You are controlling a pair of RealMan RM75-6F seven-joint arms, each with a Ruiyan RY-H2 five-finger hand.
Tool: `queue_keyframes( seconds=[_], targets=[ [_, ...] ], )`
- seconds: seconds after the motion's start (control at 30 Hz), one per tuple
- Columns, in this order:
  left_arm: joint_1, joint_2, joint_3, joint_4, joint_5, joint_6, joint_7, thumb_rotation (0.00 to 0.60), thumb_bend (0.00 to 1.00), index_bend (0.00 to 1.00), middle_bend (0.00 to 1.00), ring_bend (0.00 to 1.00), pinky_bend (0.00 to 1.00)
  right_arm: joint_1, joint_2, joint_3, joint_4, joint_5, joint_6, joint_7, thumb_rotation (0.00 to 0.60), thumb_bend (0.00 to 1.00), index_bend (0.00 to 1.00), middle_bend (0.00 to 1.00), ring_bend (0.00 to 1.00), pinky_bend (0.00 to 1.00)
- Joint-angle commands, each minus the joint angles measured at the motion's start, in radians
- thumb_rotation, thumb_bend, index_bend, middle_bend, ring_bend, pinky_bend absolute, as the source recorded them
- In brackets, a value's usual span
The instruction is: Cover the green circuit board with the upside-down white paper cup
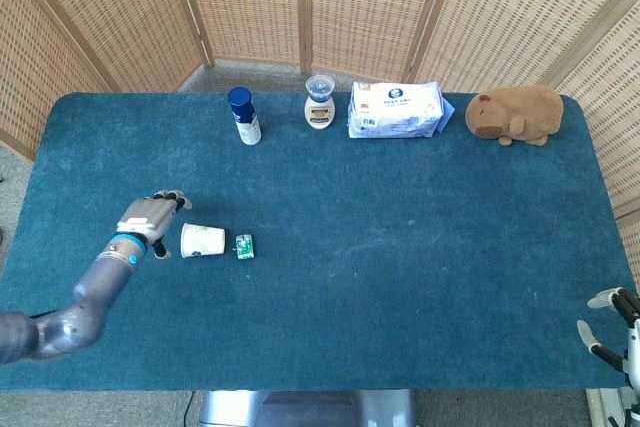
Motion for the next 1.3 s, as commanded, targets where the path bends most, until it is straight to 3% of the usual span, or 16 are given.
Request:
queue_keyframes(
  seconds=[0.03,0.53,0.97,1.3],
  targets=[
    [-0.038,-0.09,0.022,0.005,-0.041,0.101,0.077,0.599,0.19,0.17,0.09,0.0,0.19,-0.002,0.0,0.0,0.004,0.002,0.001,0.005,0.6,0.31,0.47,0.44,0.47,0.37],
    [-0.07,-0.222,-0.041,0.041,-0.074,0.156,0.184,0.599,0.19,0.17,0.09,0.0,0.18,-0.018,-0.005,0.005,0.041,0.018,0.011,0.048,0.599,0.31,0.47,0.44,0.47,0.37],
    [-0.038,-0.245,-0.054,0.045,-0.077,0.202,0.212,0.599,0.22,0.28,0.09,0.0,0.18,-0.024,-0.008,0.007,0.051,0.015,0.02,0.059,0.6,0.31,0.48,0.44,0.47,0.37],
    [-0.011,-0.27,-0.064,0.066,-0.07,0.212,0.226,0.6,0.22,0.31,0.09,0.0,0.18,-0.027,-0.004,0.006,0.043,0.013,0.021,0.05,0.6,0.31,0.48,0.44,0.47,0.37]
  ],
)
